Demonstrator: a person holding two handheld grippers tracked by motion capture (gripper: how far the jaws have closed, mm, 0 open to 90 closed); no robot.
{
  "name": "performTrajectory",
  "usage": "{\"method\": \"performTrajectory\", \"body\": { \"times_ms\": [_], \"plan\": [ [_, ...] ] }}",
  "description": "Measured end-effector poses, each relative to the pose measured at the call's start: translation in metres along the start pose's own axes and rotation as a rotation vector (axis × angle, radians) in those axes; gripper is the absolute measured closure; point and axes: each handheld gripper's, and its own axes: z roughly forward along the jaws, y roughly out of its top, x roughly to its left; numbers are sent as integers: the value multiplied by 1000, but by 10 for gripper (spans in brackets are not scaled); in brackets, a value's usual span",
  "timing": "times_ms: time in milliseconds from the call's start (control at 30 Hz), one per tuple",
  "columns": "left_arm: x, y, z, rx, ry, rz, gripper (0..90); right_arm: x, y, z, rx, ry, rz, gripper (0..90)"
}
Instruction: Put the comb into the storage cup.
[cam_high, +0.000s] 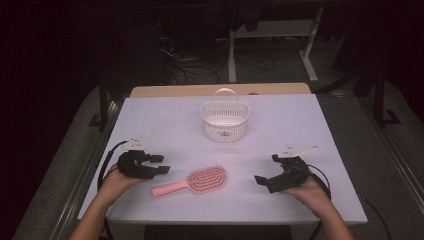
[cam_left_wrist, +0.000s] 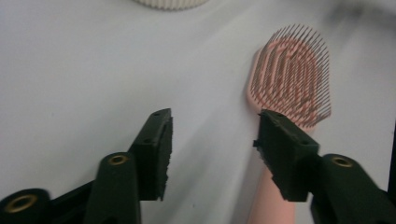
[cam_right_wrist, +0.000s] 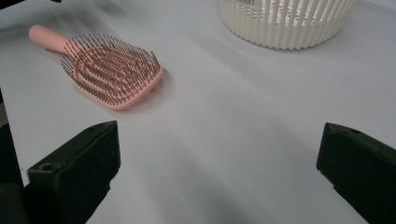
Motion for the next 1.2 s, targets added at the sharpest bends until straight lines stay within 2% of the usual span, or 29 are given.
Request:
{"method": "performTrajectory", "body": {
  "times_ms": [233, 400, 533, 633, 933, 1200],
  "plan": [
    [-2, 13, 7, -51, -9, 41, 231, 0, 0, 0, -2, 3, -1, 0],
    [-3, 11, 13, -93, 2, 46, 124, 0, 0, 0, -4, 7, -4, 0],
    [-4, 9, 15, -93, -11, 52, 9, 1, 0, 0, -5, 11, -11, 0],
    [-6, 8, 14, -104, -12, 69, 0, 1, 1, 0, -5, 12, -13, 0],
    [-3, 5, 10, -110, 7, 58, 0, 0, 0, 0, -9, 10, -8, 0],
    [-1, 5, 3, -117, 3, 60, 0, 0, 0, 0, -8, 11, -11, 0]
  ]
}}
